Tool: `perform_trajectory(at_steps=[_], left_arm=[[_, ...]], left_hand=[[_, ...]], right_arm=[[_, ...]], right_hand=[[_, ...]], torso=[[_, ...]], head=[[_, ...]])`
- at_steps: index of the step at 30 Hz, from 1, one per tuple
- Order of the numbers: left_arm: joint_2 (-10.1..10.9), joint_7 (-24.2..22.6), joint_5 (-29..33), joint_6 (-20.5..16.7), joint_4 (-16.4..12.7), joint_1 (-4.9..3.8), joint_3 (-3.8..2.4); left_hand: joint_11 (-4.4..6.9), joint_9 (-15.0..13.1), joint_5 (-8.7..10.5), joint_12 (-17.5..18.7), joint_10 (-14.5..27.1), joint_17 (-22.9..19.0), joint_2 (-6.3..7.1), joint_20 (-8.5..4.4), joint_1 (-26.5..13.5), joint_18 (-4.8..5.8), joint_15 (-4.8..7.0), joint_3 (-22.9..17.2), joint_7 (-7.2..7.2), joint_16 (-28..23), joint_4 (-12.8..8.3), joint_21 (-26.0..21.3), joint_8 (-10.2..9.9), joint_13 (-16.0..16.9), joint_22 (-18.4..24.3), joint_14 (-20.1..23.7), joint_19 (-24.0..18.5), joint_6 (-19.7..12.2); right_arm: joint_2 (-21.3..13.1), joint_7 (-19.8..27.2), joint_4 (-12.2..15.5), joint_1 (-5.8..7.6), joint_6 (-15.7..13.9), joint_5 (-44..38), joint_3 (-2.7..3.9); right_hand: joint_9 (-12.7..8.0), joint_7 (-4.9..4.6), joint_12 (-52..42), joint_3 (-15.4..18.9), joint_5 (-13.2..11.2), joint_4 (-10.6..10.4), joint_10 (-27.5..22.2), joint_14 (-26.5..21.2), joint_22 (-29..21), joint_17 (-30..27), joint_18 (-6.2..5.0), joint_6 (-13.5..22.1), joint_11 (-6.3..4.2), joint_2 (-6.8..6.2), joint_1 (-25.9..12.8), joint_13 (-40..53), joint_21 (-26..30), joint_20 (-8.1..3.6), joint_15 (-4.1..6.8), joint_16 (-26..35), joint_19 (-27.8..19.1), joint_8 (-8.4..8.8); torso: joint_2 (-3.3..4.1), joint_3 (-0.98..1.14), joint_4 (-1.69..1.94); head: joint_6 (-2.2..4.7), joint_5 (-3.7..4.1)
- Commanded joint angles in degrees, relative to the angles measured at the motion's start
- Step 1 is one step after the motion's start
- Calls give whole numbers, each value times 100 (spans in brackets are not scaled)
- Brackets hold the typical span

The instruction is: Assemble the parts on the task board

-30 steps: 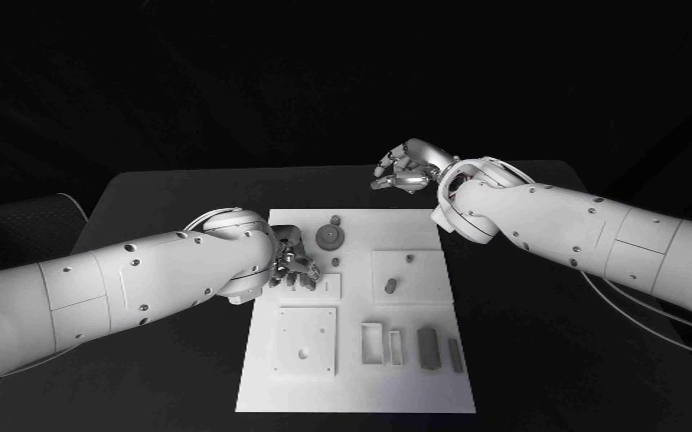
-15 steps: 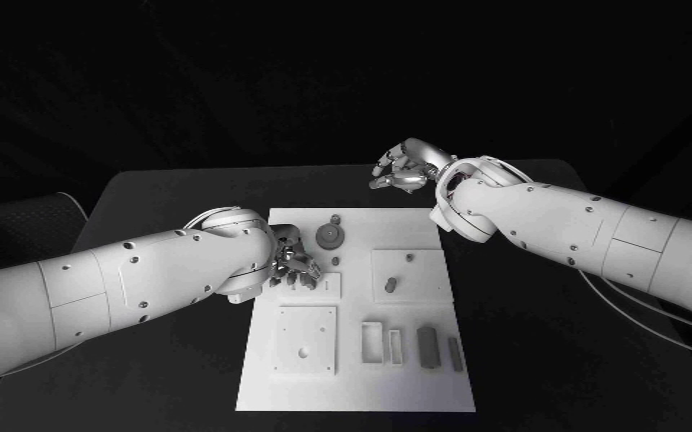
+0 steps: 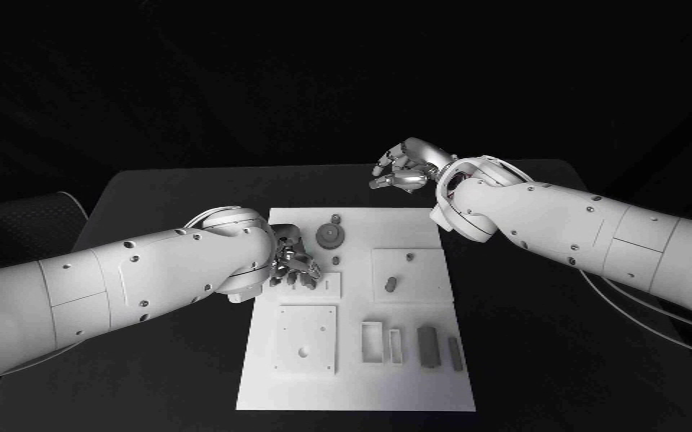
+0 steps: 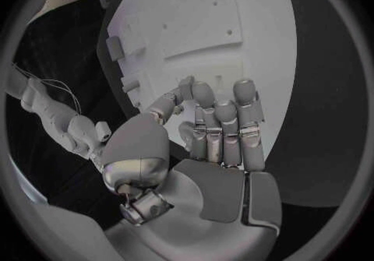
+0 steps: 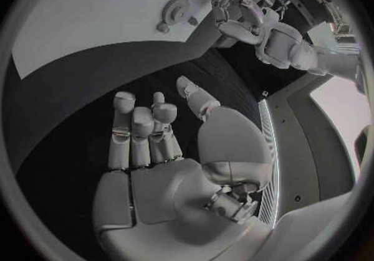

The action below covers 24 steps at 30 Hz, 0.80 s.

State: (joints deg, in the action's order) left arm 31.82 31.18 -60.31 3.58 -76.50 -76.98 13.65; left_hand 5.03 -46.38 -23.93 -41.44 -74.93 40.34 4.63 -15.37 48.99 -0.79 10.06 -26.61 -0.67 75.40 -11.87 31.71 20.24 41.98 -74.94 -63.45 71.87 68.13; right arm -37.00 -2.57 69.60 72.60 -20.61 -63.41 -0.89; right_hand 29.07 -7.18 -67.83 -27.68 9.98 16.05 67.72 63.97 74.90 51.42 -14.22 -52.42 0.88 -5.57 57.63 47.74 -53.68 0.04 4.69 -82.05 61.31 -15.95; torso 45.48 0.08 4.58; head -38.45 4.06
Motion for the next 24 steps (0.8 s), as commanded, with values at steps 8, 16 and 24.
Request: perform_trajectory(at_steps=[8,16,24], left_arm=[[-16,-47,-3,12,-10,-1,-3],[-36,-42,-75,-26,-8,-1,-3],[-43,-59,-175,-17,-4,-1,-3]], left_hand=[[10,-14,29,-51,-11,-5,22,-14,-43,-8,32,19,-9,41,40,41,2,2,-122,13,14,52],[18,-23,29,-69,-15,-4,-22,-22,-24,-14,42,-1,-1,59,48,52,8,9,-124,9,22,61],[20,-31,38,-84,-13,-4,2,-20,-70,-10,46,21,0,72,81,62,12,13,-125,10,24,65]], right_arm=[[-10,48,18,0,72,-48,2],[-14,46,38,0,77,-48,2],[-21,45,41,0,77,-48,2]], right_hand=[[8,-16,23,27,24,18,-27,-1,5,-9,-78,-17,-5,58,-5,-7,23,8,41,25,-31,36],[10,-15,23,28,24,17,-27,-1,5,-10,-78,-20,-5,60,-9,-7,23,8,41,25,-31,35],[12,-15,22,29,26,13,-27,-1,6,-10,-78,-22,-6,64,-13,-7,23,8,42,25,-31,35]], torso=[[1,0,3],[2,3,0],[1,8,-2]], head=[[-2,-4],[5,-14],[6,-30]])
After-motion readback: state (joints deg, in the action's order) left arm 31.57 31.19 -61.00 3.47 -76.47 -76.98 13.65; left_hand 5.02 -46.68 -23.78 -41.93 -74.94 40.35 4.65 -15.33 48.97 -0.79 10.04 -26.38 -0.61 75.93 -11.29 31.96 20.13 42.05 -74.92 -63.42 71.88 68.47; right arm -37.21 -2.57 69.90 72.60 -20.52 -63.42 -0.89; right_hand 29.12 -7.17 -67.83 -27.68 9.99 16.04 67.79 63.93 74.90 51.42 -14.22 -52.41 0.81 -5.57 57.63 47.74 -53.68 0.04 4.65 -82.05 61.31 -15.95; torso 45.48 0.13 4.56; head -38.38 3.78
